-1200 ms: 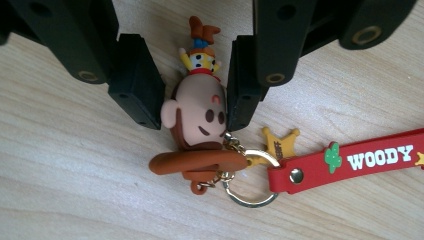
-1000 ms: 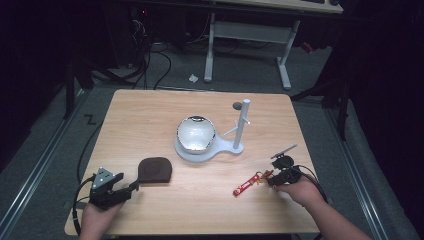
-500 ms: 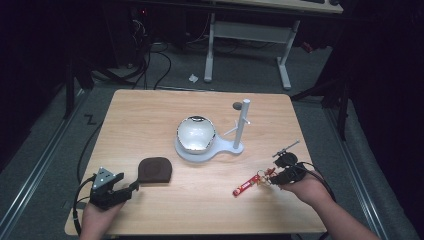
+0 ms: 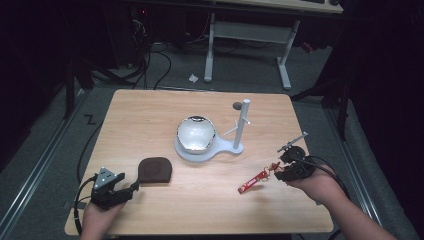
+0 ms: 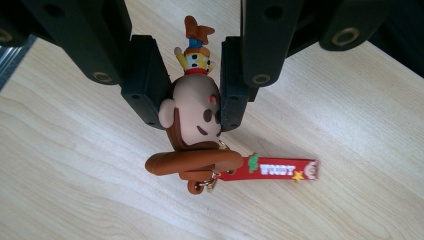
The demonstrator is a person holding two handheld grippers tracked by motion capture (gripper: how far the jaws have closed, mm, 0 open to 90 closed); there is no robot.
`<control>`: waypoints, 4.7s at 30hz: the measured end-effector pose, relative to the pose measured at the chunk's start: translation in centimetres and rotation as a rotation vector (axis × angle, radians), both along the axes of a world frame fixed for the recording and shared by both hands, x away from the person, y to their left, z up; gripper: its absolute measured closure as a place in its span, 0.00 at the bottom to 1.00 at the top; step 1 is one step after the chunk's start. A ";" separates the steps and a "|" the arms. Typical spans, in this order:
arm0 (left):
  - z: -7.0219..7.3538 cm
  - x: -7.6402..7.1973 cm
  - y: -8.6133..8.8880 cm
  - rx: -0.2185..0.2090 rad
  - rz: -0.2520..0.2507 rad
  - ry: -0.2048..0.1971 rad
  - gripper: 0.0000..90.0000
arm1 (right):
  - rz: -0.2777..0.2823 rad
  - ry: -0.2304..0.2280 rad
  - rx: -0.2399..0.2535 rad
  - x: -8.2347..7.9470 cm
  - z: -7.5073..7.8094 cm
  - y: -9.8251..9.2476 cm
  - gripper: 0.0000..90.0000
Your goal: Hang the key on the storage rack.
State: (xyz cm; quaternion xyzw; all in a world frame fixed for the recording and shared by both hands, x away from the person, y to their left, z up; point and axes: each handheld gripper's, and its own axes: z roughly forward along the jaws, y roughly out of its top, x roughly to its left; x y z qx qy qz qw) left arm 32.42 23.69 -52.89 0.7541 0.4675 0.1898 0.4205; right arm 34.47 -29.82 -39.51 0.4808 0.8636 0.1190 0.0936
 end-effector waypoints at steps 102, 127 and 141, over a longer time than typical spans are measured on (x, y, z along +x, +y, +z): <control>0.8 -1.4 1.8 -0.065 0.002 -0.089 0.24 | 0.071 -0.226 0.007 6.4 11.6 7.0 0.74; 0.7 -1.2 1.4 -0.055 -0.014 -0.084 0.24 | 0.012 -0.150 0.058 6.6 4.7 4.8 0.74; 0.6 -1.1 1.5 -0.053 -0.017 -0.080 0.25 | -0.011 -0.151 0.112 8.1 0.7 5.1 0.74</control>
